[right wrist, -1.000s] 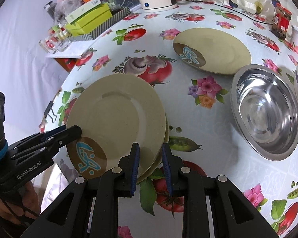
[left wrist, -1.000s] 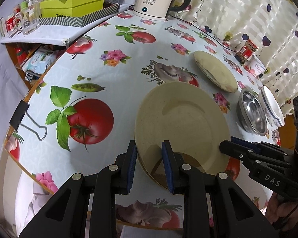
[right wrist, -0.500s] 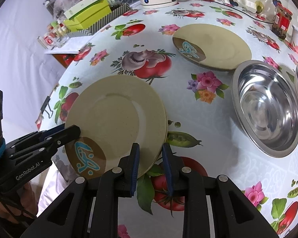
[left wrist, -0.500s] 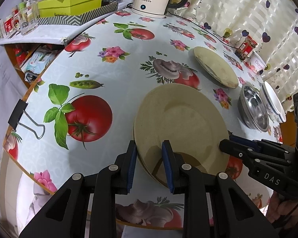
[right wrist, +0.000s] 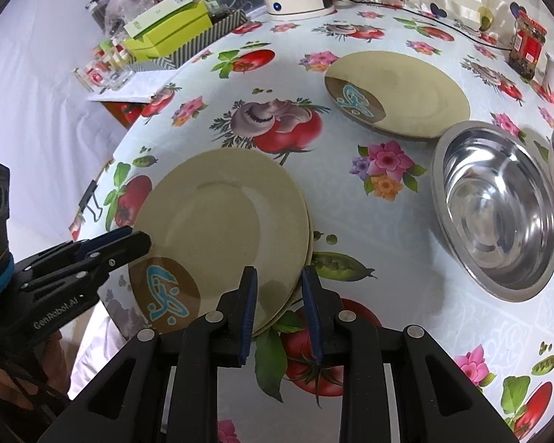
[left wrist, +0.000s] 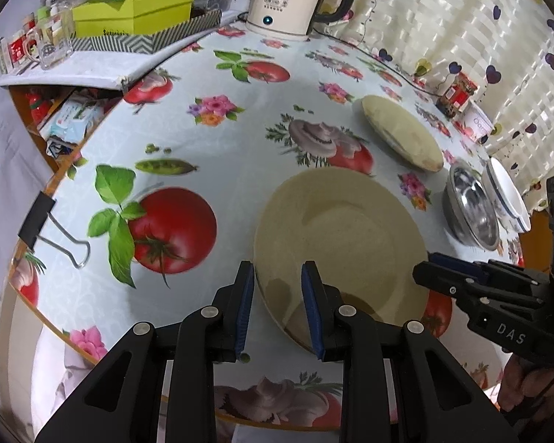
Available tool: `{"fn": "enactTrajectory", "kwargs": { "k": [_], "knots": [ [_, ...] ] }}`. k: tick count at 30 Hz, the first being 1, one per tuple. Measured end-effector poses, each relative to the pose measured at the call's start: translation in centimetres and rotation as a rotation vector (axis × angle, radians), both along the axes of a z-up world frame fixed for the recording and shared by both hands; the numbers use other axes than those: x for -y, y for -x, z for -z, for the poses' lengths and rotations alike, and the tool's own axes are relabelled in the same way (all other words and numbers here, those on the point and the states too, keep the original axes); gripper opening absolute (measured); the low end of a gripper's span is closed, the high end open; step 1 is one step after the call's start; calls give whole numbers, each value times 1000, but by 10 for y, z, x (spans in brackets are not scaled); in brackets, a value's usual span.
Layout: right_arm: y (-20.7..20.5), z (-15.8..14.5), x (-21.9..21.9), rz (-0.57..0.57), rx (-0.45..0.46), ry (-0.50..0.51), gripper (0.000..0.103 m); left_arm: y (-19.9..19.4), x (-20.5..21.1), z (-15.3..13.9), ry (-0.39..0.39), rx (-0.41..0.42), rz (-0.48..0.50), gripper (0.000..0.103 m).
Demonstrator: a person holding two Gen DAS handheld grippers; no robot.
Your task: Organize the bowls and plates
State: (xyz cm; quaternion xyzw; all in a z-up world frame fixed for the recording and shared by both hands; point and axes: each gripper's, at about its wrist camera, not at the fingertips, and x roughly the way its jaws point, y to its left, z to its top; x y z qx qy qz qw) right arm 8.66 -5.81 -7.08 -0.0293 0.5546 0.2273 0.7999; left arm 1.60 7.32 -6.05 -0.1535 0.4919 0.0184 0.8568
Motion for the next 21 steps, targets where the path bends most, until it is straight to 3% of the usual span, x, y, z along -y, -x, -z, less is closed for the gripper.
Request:
{"fn": "enactTrajectory", "kwargs": {
  "k": [11, 21],
  "knots": [
    [0, -4, 4, 7, 17, -3, 25, -8, 2, -5, -9, 16, 5, 28],
    [3, -36, 6, 2, 108, 0, 25, -15, 12, -31, -12, 82, 37, 28]
  ]
}}
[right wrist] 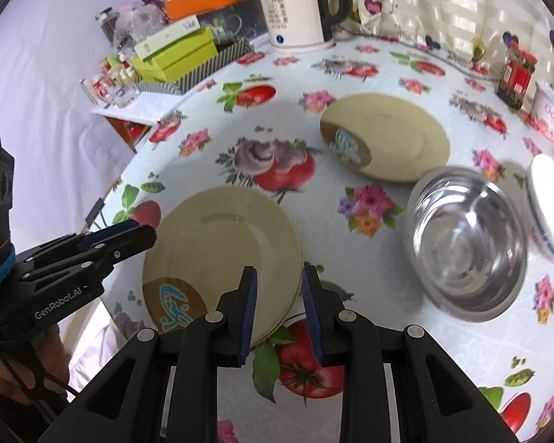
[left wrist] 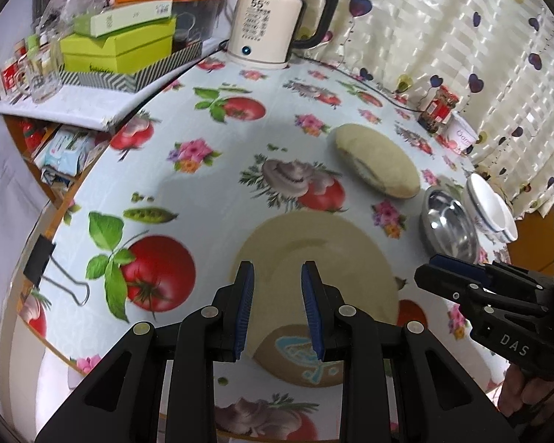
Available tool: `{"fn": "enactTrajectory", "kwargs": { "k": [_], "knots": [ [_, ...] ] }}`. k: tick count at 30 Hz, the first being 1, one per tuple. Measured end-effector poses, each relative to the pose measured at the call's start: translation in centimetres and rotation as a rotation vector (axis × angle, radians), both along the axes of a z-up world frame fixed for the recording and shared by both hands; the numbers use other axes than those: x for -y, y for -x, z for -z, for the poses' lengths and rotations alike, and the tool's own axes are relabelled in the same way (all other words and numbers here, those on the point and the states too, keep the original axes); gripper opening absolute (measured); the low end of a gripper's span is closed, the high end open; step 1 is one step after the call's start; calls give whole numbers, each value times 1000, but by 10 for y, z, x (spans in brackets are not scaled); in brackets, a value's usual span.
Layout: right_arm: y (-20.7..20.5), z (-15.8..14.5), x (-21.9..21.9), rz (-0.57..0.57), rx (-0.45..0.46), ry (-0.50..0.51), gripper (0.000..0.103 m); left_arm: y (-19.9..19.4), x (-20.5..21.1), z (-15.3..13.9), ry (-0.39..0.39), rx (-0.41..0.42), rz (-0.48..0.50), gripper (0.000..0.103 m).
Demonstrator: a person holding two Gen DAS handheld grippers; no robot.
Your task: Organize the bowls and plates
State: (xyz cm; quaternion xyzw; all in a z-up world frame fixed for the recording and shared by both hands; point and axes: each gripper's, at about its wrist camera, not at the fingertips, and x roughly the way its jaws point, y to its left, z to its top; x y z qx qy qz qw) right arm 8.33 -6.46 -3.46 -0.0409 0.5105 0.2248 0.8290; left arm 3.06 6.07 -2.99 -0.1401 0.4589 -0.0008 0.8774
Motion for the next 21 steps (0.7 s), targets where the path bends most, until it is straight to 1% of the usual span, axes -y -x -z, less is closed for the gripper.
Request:
{"fn": "enactTrajectory", "kwargs": {
  "k": [2, 6, 11, 21],
  "knots": [
    [0, -8, 4, 9, 20, -4, 25, -3, 4, -5, 4, 10, 11, 28],
    [1, -20, 14, 32, 51, -12, 32, -6, 15, -15, 3, 33, 37, 28],
    [3, -33, 28, 59, 90, -22, 37, -12, 30, -26, 5, 52, 73, 28],
    [3, -47, 49, 92, 119, -45, 44, -25, 49, -37, 1, 69, 113, 28]
  ]
}}
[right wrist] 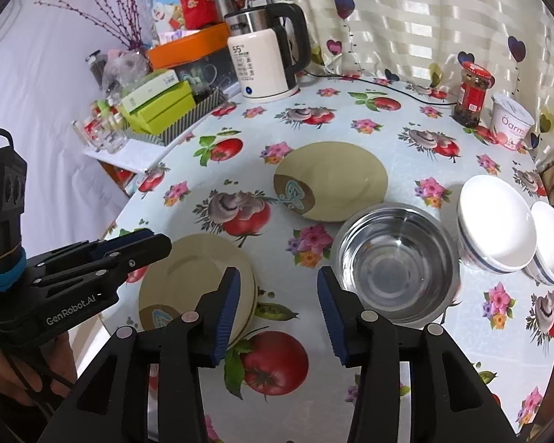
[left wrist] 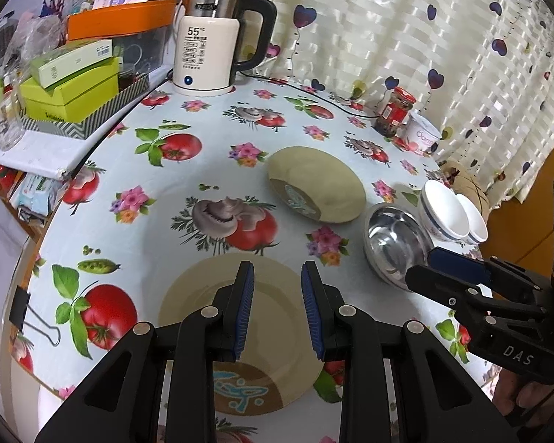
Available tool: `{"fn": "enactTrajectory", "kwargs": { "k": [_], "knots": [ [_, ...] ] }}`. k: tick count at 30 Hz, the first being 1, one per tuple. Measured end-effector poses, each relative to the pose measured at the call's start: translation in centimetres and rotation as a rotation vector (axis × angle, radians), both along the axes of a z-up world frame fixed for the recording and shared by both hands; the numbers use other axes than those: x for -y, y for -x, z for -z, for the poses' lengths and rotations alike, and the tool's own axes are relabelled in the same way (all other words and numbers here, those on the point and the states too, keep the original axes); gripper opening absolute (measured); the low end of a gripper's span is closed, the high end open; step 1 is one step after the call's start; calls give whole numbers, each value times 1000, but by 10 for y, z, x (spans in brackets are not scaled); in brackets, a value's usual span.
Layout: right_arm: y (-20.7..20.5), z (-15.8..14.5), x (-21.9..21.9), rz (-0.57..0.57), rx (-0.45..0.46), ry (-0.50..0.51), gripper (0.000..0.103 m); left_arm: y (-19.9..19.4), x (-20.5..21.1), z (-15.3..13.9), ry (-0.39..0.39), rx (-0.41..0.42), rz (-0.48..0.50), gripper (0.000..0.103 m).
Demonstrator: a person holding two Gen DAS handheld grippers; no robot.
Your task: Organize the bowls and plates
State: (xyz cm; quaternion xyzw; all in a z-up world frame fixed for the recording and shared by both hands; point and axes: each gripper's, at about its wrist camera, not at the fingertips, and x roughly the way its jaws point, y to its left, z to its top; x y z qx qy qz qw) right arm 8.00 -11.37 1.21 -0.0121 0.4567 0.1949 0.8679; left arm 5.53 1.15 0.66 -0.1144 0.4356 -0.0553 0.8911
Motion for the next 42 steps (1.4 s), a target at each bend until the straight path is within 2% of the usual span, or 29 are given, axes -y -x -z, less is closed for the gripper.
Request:
{"fn": "enactTrajectory", "kwargs": {
  "k": [6, 16, 27, 42],
  "knots": [
    [-4, -6, 5, -3, 10, -9, 49, -9, 4, -2, -3, 0, 9, 28],
    [-21, -9, 14, 13, 13, -9, 50, -31, 9, 0, -8, -5, 19, 28],
    [-63, -8, 24, 38, 3, -3, 50, -71, 8, 9, 14, -31, 17, 28],
    [-124, 12, 36, 64, -48, 3, 50, -119, 12, 25, 17, -70, 19, 28]
  ]
}}
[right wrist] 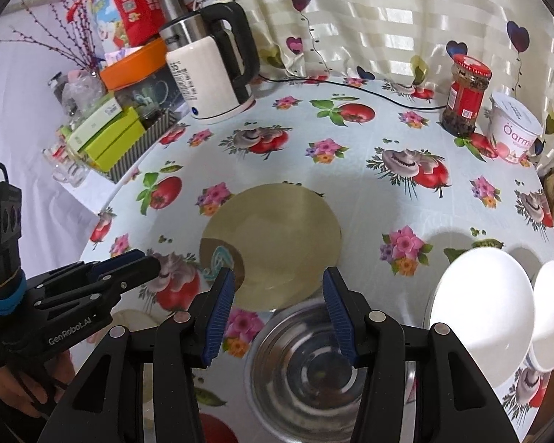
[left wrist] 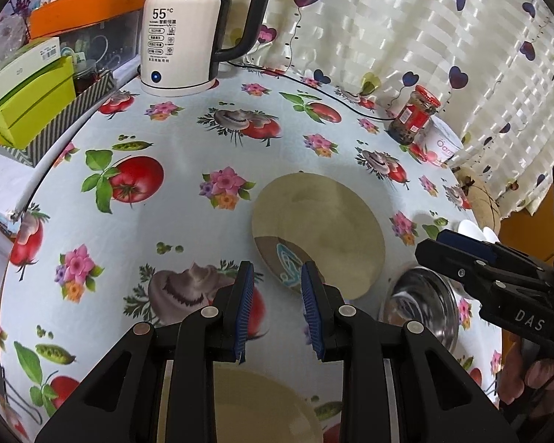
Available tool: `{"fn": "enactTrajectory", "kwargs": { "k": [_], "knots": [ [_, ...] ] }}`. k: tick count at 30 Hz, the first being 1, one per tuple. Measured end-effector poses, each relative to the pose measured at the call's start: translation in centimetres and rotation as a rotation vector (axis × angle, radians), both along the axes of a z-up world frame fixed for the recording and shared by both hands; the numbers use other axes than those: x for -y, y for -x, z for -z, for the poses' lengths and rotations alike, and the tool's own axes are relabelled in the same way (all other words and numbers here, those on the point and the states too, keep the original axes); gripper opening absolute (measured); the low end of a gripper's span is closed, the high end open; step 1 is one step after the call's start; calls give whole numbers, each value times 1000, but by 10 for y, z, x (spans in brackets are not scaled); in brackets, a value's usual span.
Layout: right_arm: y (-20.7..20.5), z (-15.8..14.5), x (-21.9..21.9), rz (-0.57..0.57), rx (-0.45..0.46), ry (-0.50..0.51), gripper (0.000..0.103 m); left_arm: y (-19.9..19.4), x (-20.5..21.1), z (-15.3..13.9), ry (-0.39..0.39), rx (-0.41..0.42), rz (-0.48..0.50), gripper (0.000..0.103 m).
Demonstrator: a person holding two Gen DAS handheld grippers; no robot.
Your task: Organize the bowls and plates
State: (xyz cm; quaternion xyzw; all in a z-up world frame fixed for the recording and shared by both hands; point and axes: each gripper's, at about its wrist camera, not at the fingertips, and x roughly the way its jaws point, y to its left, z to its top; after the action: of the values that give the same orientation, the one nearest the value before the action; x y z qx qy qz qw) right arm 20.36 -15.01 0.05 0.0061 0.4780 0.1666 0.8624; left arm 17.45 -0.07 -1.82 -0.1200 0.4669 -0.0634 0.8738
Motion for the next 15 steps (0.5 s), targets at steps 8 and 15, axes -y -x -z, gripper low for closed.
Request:
{"fn": "enactTrajectory", "kwargs": {
  "k": [8, 15],
  "knots": [
    [-23, 10, 3, 7, -37, -7, 50, -17, -1, 9, 16, -29, -15, 28],
    [-42, 20, 7, 23, -80, -5, 50, -31, -5, 23, 59, -75, -34, 28]
  ]
}}
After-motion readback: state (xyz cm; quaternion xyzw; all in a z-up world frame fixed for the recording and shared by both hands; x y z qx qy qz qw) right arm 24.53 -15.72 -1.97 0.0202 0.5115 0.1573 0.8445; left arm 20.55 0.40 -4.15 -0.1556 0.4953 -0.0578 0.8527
